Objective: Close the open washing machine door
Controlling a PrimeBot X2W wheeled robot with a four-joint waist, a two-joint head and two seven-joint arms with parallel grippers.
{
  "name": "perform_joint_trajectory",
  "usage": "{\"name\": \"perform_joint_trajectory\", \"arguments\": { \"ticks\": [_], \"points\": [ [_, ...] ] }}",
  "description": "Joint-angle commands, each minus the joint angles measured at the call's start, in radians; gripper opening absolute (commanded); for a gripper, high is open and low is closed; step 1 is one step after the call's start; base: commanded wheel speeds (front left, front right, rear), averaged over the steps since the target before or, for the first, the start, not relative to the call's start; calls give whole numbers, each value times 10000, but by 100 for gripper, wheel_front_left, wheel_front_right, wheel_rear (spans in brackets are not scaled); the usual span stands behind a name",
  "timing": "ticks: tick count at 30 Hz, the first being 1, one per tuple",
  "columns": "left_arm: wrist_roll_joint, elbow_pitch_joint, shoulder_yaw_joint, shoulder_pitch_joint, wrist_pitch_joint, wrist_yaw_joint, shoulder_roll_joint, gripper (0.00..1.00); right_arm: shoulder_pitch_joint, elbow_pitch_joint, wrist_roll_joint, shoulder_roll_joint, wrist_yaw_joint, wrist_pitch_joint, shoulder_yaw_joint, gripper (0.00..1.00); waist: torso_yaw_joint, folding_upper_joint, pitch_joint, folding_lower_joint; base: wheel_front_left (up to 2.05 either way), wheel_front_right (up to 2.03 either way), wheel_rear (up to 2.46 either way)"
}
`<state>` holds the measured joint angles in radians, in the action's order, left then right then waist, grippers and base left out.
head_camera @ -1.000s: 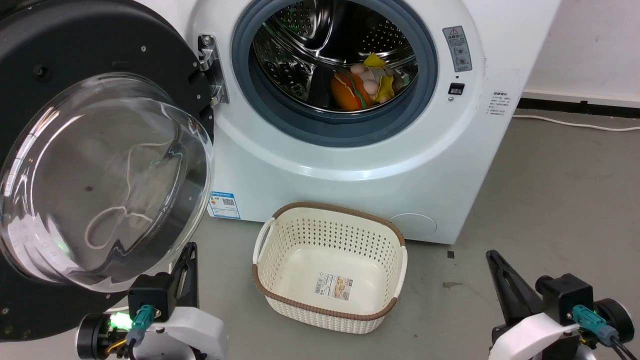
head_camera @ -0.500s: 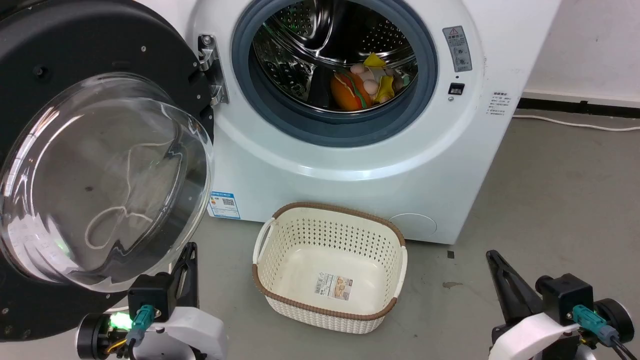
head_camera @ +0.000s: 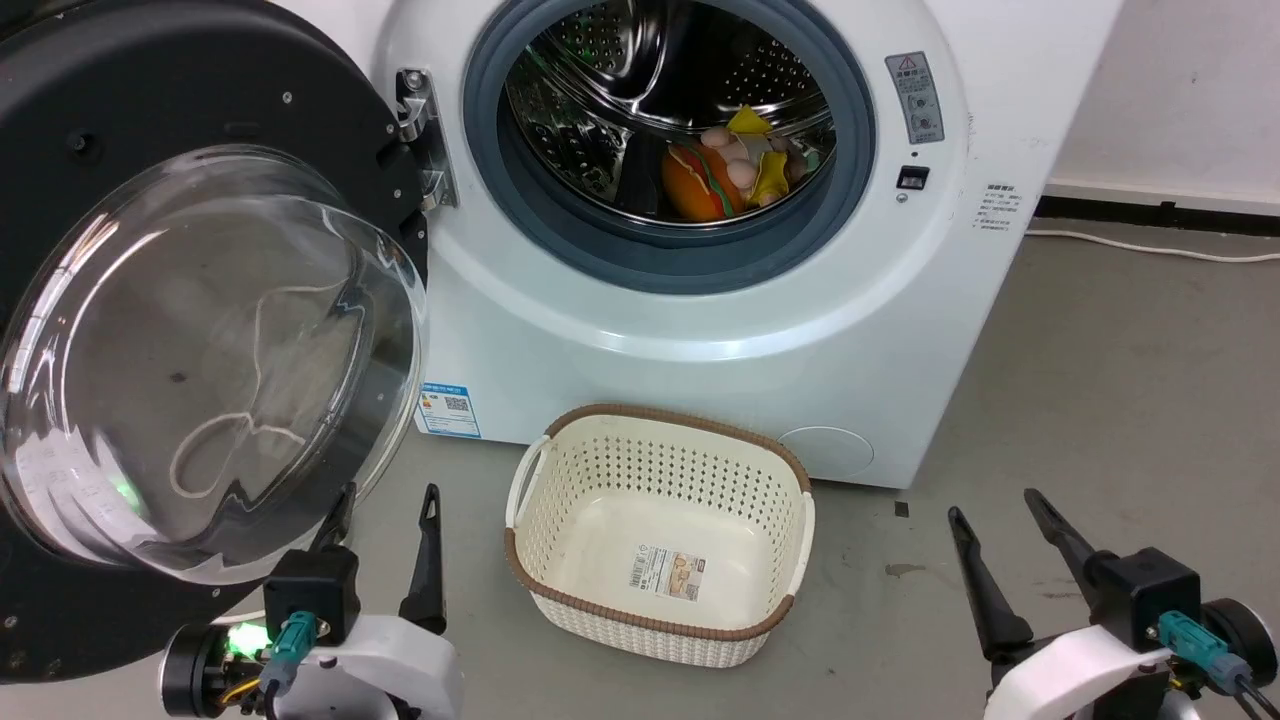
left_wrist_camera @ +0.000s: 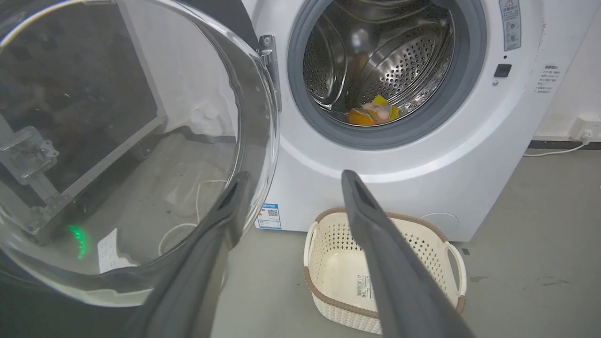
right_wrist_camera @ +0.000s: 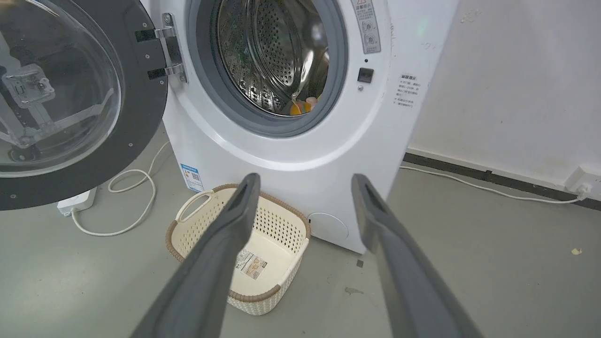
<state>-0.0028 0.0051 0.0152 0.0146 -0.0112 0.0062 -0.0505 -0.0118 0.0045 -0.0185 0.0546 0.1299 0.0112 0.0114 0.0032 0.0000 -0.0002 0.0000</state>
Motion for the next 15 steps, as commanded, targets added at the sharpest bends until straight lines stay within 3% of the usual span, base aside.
{"name": "perform_joint_trajectory", "arguments": {
  "ticks": [1,15],
  "points": [
    [28,-2,31,2,-111,23,-11,100,-21,-46,-96,-4,1,113,61,100,19,0,-3,0,0,0,0],
    [33,-41,229,-30,-405,94,-100,100,-132,-140,-235,-9,2,407,67,100,514,0,-76,0,0,0,0]
  ]
}}
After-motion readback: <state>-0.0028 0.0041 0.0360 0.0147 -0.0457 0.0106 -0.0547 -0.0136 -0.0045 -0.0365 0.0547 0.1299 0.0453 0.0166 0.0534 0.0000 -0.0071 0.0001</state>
